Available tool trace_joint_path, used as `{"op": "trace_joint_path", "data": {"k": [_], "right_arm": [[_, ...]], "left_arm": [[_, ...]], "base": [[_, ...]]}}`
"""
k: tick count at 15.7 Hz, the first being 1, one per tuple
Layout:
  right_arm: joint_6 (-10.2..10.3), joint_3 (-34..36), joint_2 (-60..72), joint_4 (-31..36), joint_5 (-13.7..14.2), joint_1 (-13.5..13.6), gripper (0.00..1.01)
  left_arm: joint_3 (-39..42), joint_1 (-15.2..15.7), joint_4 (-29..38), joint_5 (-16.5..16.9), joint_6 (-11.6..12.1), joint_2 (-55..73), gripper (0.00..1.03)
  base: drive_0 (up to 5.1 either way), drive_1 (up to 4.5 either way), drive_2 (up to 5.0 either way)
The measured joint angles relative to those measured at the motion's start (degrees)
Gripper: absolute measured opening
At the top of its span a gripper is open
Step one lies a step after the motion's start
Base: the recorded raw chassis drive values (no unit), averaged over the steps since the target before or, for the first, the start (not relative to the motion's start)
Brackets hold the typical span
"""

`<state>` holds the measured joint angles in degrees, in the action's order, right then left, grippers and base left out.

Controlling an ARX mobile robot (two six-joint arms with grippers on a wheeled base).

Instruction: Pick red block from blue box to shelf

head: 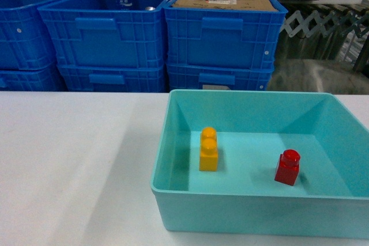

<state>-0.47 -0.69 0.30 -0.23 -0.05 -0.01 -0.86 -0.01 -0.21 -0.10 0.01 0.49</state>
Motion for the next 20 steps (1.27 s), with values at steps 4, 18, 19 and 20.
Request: {"op": "trace_joint_path", "data": {"k": [4,18,19,20], "right_arm": [[0.0,-0.02,0.0,0.0,0.0,0.0,0.98],[0.0,0.0,0.0,-0.02,0.0,0.0,0.98],[0.0,0.0,0.0,0.0,0.0,0.0,0.98],[0.0,0.0,0.0,0.0,0.0,0.0,0.98]], "left_arm": [[0.0,0.0,0.0,0.0,0.0,0.0,0.98],[0.0,0.0,0.0,0.0,0.0,0.0,0.98],[0.0,0.0,-0.02,0.0,0.0,0.0,0.98],[0.0,0.0,0.0,0.0,0.0,0.0,0.98]], "base": [[0.0,0.0,0.0],[0.0,0.0,0.0],[0.0,0.0,0.0],[0.0,0.0,0.0]]}}
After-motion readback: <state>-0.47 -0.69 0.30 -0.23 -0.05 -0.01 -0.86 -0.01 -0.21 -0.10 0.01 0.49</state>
